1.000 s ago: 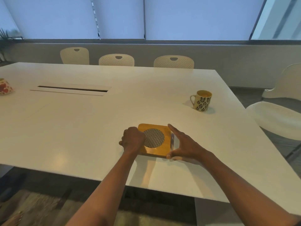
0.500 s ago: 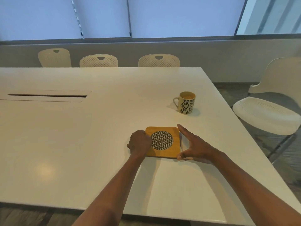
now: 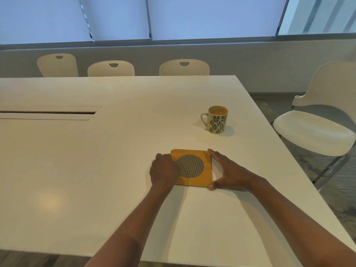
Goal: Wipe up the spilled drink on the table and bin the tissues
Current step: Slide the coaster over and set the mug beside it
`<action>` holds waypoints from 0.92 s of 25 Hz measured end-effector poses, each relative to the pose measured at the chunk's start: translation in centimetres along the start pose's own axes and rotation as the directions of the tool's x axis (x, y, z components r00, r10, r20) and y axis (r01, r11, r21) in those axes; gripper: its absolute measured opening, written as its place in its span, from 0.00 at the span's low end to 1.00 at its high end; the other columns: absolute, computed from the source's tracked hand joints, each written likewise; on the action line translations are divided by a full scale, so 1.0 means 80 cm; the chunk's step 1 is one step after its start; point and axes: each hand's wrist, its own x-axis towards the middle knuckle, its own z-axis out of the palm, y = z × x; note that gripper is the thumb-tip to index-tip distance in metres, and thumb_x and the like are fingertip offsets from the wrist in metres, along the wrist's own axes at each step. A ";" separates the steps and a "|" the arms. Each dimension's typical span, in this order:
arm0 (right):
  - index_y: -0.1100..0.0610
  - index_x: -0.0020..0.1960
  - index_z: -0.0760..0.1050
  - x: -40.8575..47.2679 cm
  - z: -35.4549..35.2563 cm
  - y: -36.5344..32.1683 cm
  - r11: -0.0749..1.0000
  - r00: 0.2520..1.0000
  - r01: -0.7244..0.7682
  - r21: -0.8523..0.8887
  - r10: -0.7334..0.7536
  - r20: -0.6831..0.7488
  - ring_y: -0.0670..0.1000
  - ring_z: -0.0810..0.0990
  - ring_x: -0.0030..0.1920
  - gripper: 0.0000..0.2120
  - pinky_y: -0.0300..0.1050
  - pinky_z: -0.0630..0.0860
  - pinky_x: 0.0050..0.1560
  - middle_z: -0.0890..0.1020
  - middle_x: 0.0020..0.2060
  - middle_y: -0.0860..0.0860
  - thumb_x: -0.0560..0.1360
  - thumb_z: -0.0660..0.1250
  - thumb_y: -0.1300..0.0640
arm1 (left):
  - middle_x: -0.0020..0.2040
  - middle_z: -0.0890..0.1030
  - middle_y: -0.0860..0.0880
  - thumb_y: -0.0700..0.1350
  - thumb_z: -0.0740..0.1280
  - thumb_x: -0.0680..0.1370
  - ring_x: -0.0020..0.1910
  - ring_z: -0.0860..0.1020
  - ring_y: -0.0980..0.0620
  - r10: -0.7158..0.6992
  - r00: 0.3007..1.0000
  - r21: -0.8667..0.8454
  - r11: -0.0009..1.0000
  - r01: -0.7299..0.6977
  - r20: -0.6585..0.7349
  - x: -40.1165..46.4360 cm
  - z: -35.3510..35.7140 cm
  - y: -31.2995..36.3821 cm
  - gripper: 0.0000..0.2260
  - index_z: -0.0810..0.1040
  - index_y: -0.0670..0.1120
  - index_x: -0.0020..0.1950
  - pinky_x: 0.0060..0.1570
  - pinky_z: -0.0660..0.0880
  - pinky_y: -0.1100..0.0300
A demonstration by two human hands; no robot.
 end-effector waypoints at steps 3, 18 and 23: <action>0.40 0.77 0.40 -0.004 0.001 -0.001 1.000 1.000 0.002 -0.013 -0.002 0.010 0.49 0.46 0.78 0.61 0.52 0.53 0.75 0.46 0.79 0.46 0.58 0.78 0.34 | 0.54 0.77 0.42 0.41 0.58 0.77 0.49 0.78 0.43 0.072 0.997 0.008 0.997 -0.072 -0.011 -0.007 -0.004 -0.006 0.12 0.80 0.42 0.53 0.46 0.77 0.51; 0.52 0.79 0.48 -0.028 0.053 0.006 0.964 0.981 -0.015 -0.267 -0.037 -0.191 0.53 0.43 0.78 0.56 0.52 0.45 0.77 0.48 0.79 0.53 0.61 0.41 0.17 | 0.79 0.59 0.57 0.75 0.48 0.71 0.80 0.48 0.52 0.494 0.853 0.019 0.864 -0.504 0.165 -0.037 -0.018 -0.133 0.39 0.62 0.57 0.77 0.77 0.48 0.52; 0.52 0.79 0.47 -0.028 0.056 0.010 0.950 0.978 -0.006 -0.312 -0.059 -0.201 0.53 0.43 0.78 0.55 0.50 0.43 0.77 0.48 0.79 0.54 0.62 0.37 0.18 | 0.77 0.62 0.59 0.68 0.49 0.75 0.79 0.52 0.53 0.524 0.836 0.008 0.847 -0.532 0.159 -0.040 -0.020 -0.130 0.33 0.65 0.56 0.76 0.76 0.48 0.53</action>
